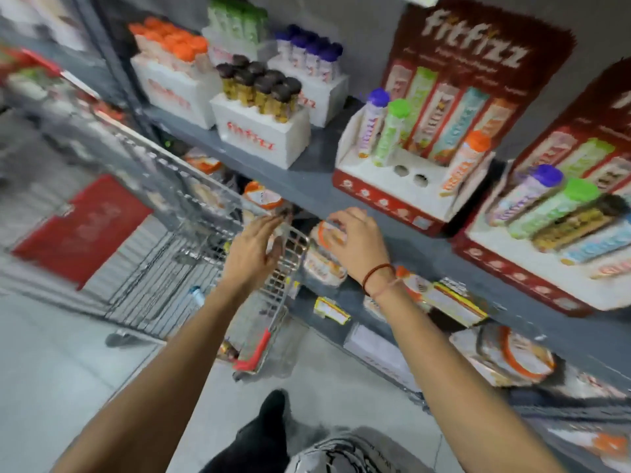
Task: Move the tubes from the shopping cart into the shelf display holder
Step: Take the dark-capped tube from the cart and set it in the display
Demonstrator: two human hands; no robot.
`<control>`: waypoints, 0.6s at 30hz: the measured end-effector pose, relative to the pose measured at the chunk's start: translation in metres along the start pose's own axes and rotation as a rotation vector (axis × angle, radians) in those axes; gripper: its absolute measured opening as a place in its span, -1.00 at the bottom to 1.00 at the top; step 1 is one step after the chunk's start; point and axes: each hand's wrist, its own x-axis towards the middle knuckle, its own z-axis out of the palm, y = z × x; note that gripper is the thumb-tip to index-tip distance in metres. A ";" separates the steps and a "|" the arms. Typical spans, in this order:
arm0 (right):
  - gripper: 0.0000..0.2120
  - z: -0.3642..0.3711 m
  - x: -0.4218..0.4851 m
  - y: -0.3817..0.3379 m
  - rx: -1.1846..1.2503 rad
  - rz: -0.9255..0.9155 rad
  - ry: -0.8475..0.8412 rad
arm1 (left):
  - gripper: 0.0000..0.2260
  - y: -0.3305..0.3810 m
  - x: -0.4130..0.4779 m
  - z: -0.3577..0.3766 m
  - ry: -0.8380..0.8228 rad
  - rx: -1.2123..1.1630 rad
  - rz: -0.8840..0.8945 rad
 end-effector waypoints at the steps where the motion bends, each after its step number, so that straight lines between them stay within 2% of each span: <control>1: -0.80 0.017 0.004 -0.009 -0.009 -0.029 -0.062 | -0.62 -0.012 -0.010 -0.006 0.013 0.006 -0.043; 6: -0.80 0.106 0.016 -0.049 -0.002 -0.139 -0.356 | -0.63 -0.067 -0.063 -0.032 0.087 0.055 -0.262; 10: -0.81 0.174 0.017 -0.063 -0.060 -0.131 -0.578 | -0.66 -0.096 -0.101 -0.041 0.144 0.118 -0.387; 14: -0.82 0.241 0.007 -0.060 -0.145 -0.065 -0.806 | -0.62 -0.121 -0.128 -0.035 0.086 0.173 -0.523; 18: -0.81 0.298 -0.010 -0.047 -0.227 0.041 -1.052 | -0.67 -0.142 -0.132 -0.026 0.005 0.200 -0.551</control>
